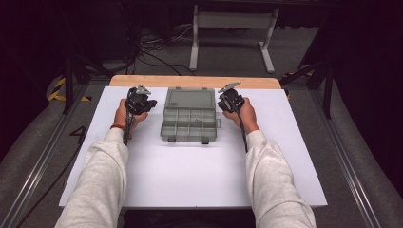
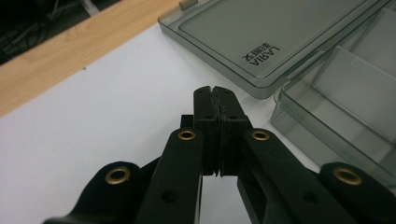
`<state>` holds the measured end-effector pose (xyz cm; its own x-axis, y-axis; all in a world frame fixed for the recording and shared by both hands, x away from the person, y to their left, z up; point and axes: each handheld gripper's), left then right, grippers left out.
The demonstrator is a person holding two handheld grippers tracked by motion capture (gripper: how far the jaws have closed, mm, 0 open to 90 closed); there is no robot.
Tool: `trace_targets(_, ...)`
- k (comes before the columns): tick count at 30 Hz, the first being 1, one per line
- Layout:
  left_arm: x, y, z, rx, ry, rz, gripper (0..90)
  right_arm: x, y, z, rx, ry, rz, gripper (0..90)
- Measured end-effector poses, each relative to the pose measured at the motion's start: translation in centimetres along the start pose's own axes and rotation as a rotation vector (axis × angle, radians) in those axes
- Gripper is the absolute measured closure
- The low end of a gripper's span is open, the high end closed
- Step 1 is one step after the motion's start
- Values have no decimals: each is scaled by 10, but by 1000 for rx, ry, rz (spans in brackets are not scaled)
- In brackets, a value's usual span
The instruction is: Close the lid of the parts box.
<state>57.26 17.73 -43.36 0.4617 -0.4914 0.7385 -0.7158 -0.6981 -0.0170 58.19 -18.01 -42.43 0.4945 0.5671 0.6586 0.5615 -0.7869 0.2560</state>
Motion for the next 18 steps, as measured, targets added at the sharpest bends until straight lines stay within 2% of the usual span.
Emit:
trace_targets(5,5,2,11,-3,-18,-2,895,2,-3,11,8,-44,-5,900)
trace_targets(8,4,2,20,1,-30,-19,894,3,-4,16,-1,-62,-16,900)
trace_targets(11,3,3,25,-6,-36,-12,894,2,-2,18,6,-76,-17,900)
trace_targets(15,4,5,33,4,-59,5,875,-1,1,21,23,-75,-8,900)
trace_targets(17,5,8,35,-8,-63,-11,876,-1,2,22,34,-66,-7,900)
trace_targets(18,6,9,37,0,-69,-8,877,-1,3,22,36,-65,-7,900)
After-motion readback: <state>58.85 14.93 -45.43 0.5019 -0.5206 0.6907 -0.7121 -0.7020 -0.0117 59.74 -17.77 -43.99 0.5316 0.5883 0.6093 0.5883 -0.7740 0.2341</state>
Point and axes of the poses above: each handheld gripper's, and its own axes: z roughly forward along the jaws, x roughly out of its top, y roughly to its right, and after that the axes turned 6 degrees about -x, right-handed
